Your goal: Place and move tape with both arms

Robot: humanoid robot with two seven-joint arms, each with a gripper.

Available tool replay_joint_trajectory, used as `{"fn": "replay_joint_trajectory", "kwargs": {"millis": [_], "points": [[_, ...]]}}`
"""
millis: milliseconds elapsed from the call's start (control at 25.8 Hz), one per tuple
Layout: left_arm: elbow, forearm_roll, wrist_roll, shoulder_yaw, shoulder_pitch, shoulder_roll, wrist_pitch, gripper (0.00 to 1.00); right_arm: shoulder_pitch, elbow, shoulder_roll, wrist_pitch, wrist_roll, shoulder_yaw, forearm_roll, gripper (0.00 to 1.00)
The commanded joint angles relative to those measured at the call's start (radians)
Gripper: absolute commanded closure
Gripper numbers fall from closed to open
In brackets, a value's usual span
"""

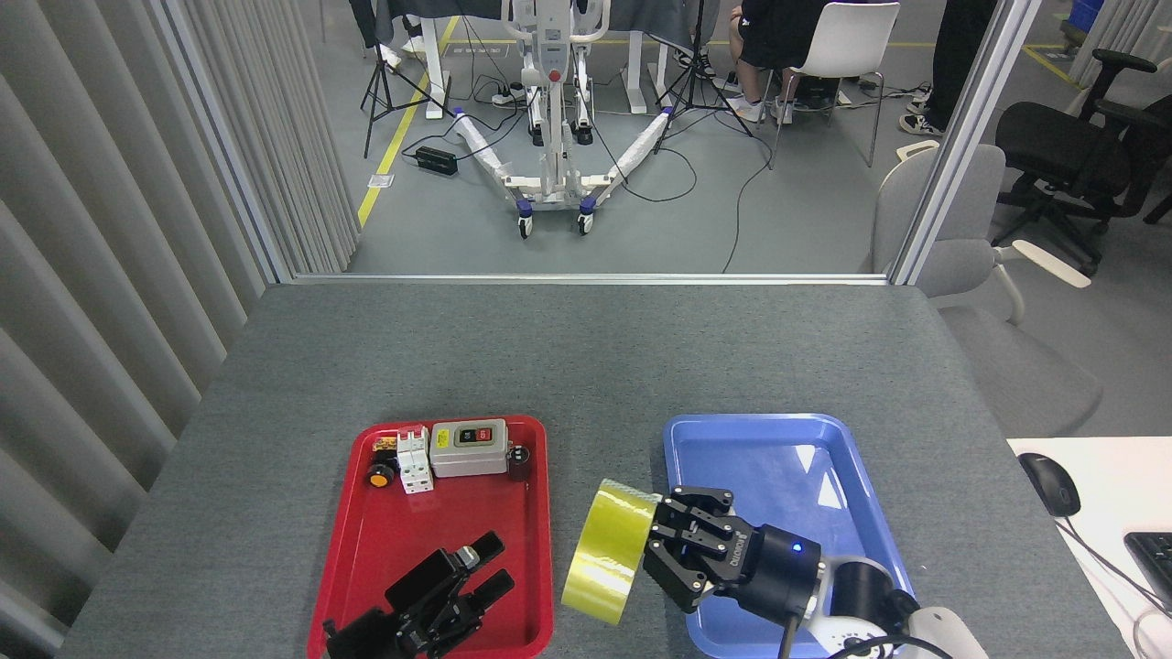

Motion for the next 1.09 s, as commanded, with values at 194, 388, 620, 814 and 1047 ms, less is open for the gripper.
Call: {"fn": "replay_joint_trajectory", "kwargs": {"millis": [194, 388, 620, 814, 1047], "points": [[-0.036, -0.182, 0.209, 0.056, -0.002, 0.006, -0.2, 0.0, 0.076, -0.011, 0.213, -0.003, 0.153, -0.616, 0.132, 0.76], [-0.099, -0.69, 0.45, 0.056, 0.008, 0.004, -0.263, 0.0, 0.066, 0.007, 0.209, 0.312, 0.159, -0.653, 0.381, 0.75], [-0.14, -1.578, 0.76, 0.009, 0.011, -0.001, -0.022, 0.0, -0.007, 0.065, 0.109, 0.668, 0.443, -0.46, 0.413, 0.7], [-0.165, -1.621, 0.835, -0.069, 0.024, 0.018, 0.171, 0.0, -0.069, 0.157, 0.075, 0.748, 0.468, -0.365, 0.41, 0.7], [-0.153, -1.408, 0.834, -0.046, 0.024, 0.012, 0.168, 0.0, -0.145, 0.323, 0.012, 0.767, 0.475, -0.274, 0.405, 0.69]]}}
